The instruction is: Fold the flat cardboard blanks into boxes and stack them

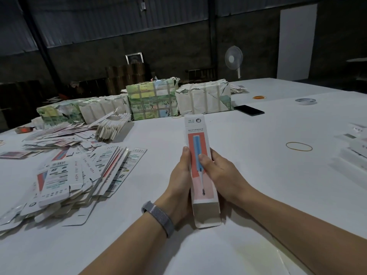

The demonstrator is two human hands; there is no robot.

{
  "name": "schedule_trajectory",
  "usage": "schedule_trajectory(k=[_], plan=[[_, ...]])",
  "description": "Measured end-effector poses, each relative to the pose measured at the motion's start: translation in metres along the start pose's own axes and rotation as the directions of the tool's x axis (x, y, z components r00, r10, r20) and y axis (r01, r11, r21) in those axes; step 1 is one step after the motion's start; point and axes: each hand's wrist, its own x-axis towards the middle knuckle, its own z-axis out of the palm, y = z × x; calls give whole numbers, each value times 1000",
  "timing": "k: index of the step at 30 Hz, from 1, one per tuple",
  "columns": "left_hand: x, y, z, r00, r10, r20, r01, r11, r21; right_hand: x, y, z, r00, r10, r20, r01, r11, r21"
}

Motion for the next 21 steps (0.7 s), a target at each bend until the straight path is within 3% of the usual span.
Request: schedule_trajectory(k=[4,6,10,13,17,21], plan=[[-1,5,3,996,-87,33,90,992,-86,3,-3,-7,968,-148,-204,88,956,-278],[1,5,3,999,-41,19,42,997,-72,1,-4,-7,943,-251,-219,155,913,-377],[3,3,3,998,56,-8,-57,998,-15,-2,-6,-2,954,-238,-181,129,874,-469],[1,2,5,1000,21,-4,-21,991,-133,-3,-11,-1,971,-198,-132,113,871,-478],[-2,-1,7,983,-171,73,186,926,-329,-4,-14,-4,982,-139,-126,69,892,-447],[3,0,5,984,-160,72,175,932,-316,-4,-14,-8,980,-169,-102,105,882,-459]])
